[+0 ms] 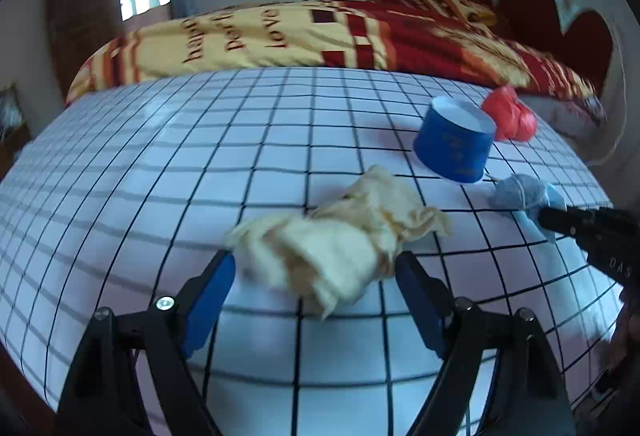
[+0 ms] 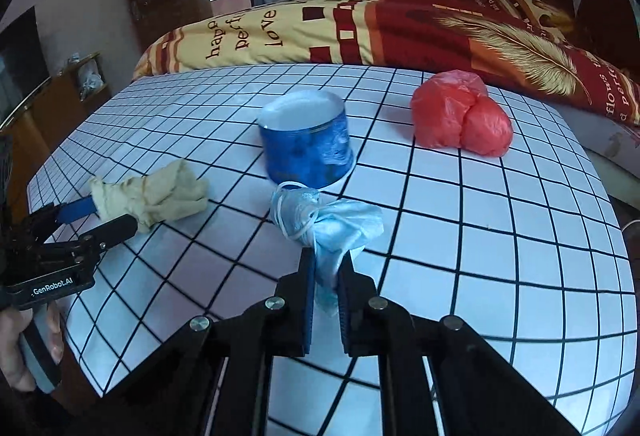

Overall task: Collect trash
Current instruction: 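Grasp the beige cloth with the left tool while the right tool grasps the light blue item, then carry the beige cloth and light blue item with both tools over the bucket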

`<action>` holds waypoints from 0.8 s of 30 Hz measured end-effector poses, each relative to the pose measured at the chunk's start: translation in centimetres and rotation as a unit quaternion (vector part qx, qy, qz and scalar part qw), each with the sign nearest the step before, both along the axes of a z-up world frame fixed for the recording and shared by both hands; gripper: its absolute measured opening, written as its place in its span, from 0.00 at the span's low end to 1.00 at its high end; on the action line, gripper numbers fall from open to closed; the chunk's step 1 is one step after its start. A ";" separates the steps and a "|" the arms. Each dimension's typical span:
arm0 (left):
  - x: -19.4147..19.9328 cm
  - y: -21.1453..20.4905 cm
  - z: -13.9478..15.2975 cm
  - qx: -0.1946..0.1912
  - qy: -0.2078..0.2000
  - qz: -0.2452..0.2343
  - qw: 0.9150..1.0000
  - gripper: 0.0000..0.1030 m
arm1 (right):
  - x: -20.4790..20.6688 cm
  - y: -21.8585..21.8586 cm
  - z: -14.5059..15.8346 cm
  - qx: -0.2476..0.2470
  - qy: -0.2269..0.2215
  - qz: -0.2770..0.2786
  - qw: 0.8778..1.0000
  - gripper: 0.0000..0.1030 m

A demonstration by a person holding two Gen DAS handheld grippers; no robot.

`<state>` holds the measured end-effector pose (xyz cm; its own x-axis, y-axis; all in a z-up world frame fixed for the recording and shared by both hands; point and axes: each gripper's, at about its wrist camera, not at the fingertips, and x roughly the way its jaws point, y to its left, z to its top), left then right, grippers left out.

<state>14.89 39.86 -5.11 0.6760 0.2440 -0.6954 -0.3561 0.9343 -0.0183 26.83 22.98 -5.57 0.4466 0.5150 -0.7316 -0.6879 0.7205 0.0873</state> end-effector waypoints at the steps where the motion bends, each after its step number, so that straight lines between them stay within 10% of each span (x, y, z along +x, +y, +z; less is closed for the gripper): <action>1: 0.4 -0.3 -0.1 0.003 0.005 -0.009 1.000 0.81 | 0.2 0.1 -0.1 -0.001 0.000 0.000 1.000 0.10; 7: 1.8 -1.7 -0.4 -0.011 0.017 -0.050 0.999 0.32 | 0.6 -0.3 -0.1 -0.001 0.002 0.001 1.000 0.10; 24: -1.3 -10.0 3.4 -0.044 -0.053 -0.065 0.996 0.28 | -1.7 -9.1 3.6 0.025 -0.037 -0.047 0.998 0.08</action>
